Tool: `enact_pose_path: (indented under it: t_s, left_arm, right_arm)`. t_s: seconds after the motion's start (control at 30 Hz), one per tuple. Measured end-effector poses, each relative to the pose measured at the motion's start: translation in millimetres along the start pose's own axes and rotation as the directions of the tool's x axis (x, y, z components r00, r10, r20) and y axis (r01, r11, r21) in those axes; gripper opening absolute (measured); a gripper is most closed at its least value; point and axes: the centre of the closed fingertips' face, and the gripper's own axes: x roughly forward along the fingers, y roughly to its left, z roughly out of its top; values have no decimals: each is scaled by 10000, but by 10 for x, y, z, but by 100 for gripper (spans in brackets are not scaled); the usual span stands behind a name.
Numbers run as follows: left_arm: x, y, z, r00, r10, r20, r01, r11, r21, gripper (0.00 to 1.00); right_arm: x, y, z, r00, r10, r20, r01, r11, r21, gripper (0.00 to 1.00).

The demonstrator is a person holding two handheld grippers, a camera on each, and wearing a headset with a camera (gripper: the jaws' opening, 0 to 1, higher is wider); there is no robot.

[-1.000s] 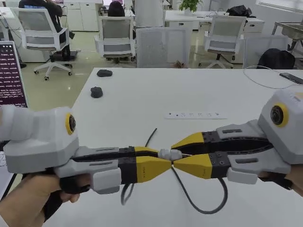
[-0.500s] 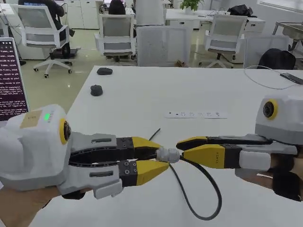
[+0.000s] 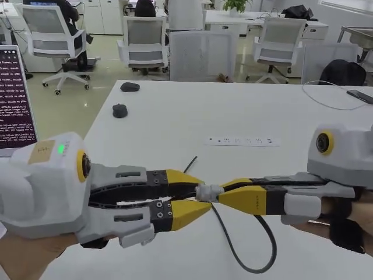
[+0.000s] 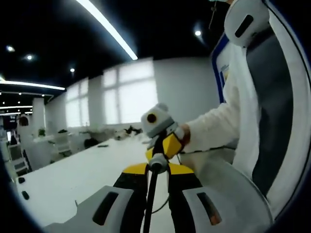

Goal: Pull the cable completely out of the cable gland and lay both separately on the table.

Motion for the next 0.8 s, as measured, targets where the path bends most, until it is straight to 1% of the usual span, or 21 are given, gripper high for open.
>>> enact_pose_path:
  t_s: [0.07,0.1,0.13,0.17,0.2,0.23,0.27,0.33,0.37,0.4,0.43,0.47,0.5,0.53,0.57,0.6,0.63,0.67,0.7,0.77,0.8]
  left_arm:
    - [-10,14,3,10000,-32,23,33,9994,-349,15]
    - [-12,8,-6,10000,-81,-9,80,9961,-879,15]
    - [-14,2,-10,9999,-151,-13,148,9924,-1223,15]
    - [-14,4,-18,9998,-174,-24,167,9852,-1703,15]
    - [-17,1,-23,9998,-216,-22,207,9785,-2050,15]
    - [-21,-8,-30,9995,-326,-10,312,9656,-2580,15]
    - [-26,-10,-34,9993,-371,7,358,9572,-2873,15]
    - [-33,-1,-31,9991,-418,106,428,9321,-3596,15]
    - [-35,8,-34,9991,-406,121,421,9219,-3852,15]
    - [-35,11,-33,9991,-405,144,428,9163,-3982,15]
    - [-39,15,-27,9988,-429,247,493,8977,-4378,15]
    - [-42,21,-20,9984,-433,362,553,8816,-4688,15]
    - [-45,29,-22,9983,-424,400,565,8721,-4860,15]
    - [-52,29,-25,9979,-475,446,632,8707,-4878,15]
    - [-54,25,-28,9979,-464,443,620,8743,-4814,15]
    - [-52,11,-30,9981,-446,432,597,8795,-4722,15]
    - [-54,11,-34,9983,-431,405,569,8843,-4635,15]
    - [-59,8,-36,9985,-394,377,521,8947,-4437,15]
    - [-67,13,-35,9987,-371,360,490,9016,-4298,15]
    - [-99,31,-43,9993,-283,256,363,9132,-4060,15]
    - [-113,35,-44,9994,-265,231,335,9180,-3952,15]
  right_arm:
    - [2,9,5,10000,-40,2,41,9991,-414,11]
    - [1,15,1,10000,-54,-34,52,9976,-689,11]
    - [-2,17,-4,10000,-56,-82,46,9934,-1147,11]
    - [-2,24,-11,9999,-107,-136,83,9870,-1605,11]
    - [-2,32,-18,9998,-118,-189,81,9829,-1839,11]
    - [1,43,-23,9997,-106,-231,54,9770,-2133,11]
    - [3,56,-31,9995,-128,-294,49,9667,-2560,11]
    - [10,72,-20,9995,-146,-265,52,9458,-3247,11]
    - [14,73,-14,9995,-184,-258,84,9386,-3450,11]
    - [15,75,-9,9995,-200,-256,92,9298,-3680,11]
    - [19,85,3,9996,-160,-237,53,9178,-3971,11]
    - [22,88,9,9996,-190,-209,89,9143,-4050,11]
    - [27,87,13,9994,-231,-240,107,9037,-4279,11]
    - [29,97,8,9994,-203,-278,61,8995,-4369,11]
    - [31,95,7,9994,-193,-291,48,9011,-4335,11]
    - [33,87,4,9992,-205,-342,41,9048,-4257,11]
    - [32,76,-3,9991,-222,-371,52,9137,-4064,11]
    - [29,74,-2,9991,-222,-351,62,9156,-4021,11]
    - [15,59,0,9991,-260,-337,104,9174,-3978,12]
    - [-28,10,21,9984,-531,-213,401,9148,-4019,14]
    - [-60,-7,36,9980,-614,-155,502,9165,-3969,14]
